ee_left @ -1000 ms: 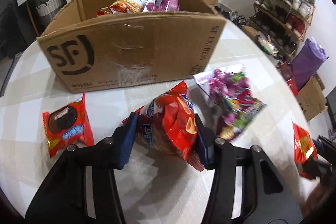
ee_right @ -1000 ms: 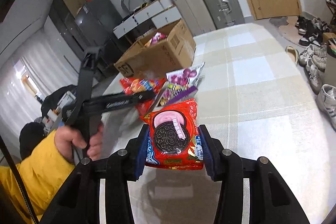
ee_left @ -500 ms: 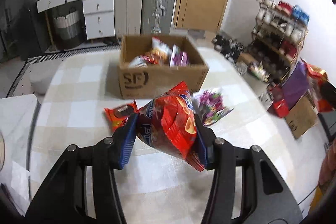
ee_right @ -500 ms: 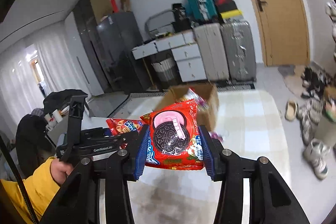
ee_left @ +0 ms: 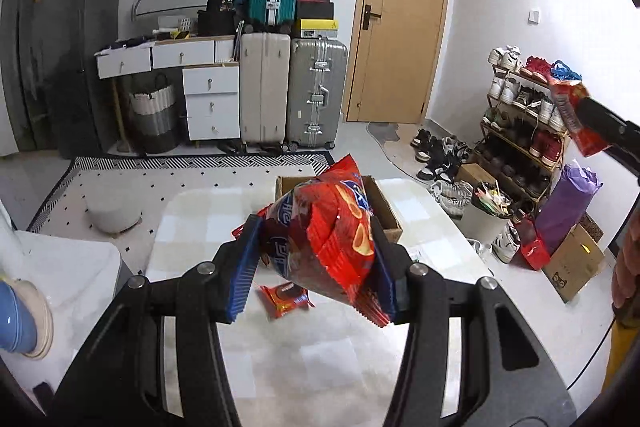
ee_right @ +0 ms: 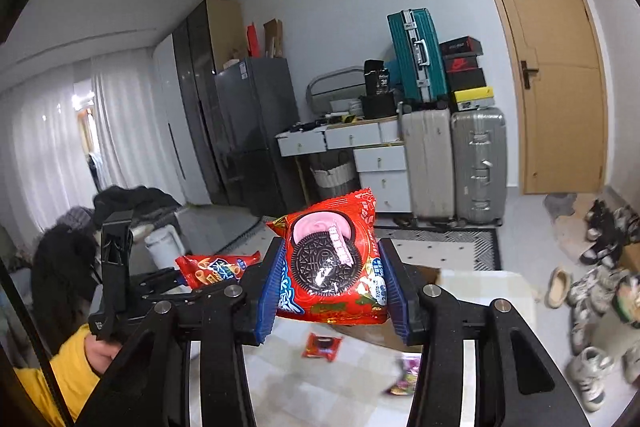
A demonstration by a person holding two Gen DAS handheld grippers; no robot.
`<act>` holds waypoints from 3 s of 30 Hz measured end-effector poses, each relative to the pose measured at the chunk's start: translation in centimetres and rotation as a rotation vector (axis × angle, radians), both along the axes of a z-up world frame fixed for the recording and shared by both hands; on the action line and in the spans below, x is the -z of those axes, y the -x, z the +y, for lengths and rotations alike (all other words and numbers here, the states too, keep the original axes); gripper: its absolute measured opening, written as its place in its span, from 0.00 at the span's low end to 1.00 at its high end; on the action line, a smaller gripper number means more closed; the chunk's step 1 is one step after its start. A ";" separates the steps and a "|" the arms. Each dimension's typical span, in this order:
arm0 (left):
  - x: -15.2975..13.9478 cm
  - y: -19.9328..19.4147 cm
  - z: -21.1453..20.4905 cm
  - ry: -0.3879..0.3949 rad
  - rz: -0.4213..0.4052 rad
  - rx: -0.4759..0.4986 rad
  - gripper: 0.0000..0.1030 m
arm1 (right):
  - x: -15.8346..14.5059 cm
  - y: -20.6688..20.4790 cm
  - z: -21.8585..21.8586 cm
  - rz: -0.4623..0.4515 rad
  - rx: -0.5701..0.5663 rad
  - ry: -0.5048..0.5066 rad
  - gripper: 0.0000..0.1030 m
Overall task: Organize snacks
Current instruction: 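Lift and carry the red chip bag and Oreo packet over the box with both grippers, then open both grippers to drop the chip bag and Oreo packet into the box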
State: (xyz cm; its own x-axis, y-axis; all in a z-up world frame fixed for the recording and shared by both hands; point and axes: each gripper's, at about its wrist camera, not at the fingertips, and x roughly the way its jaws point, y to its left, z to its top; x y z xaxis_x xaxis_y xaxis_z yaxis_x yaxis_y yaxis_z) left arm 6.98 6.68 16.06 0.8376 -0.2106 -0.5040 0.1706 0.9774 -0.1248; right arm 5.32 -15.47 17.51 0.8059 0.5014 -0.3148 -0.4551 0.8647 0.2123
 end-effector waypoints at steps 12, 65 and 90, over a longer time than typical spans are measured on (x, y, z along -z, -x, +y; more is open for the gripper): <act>3.3 -5.8 -0.5 -0.010 0.048 0.009 0.46 | 6.0 -6.7 1.6 0.114 -0.046 -0.018 0.45; 22.0 -45.3 -11.4 -0.052 0.368 0.104 0.49 | 21.5 -33.2 2.0 0.392 0.060 0.018 0.45; 18.4 -36.3 -8.2 -0.082 0.301 0.023 0.67 | 22.1 -33.6 1.9 0.413 0.104 0.025 0.50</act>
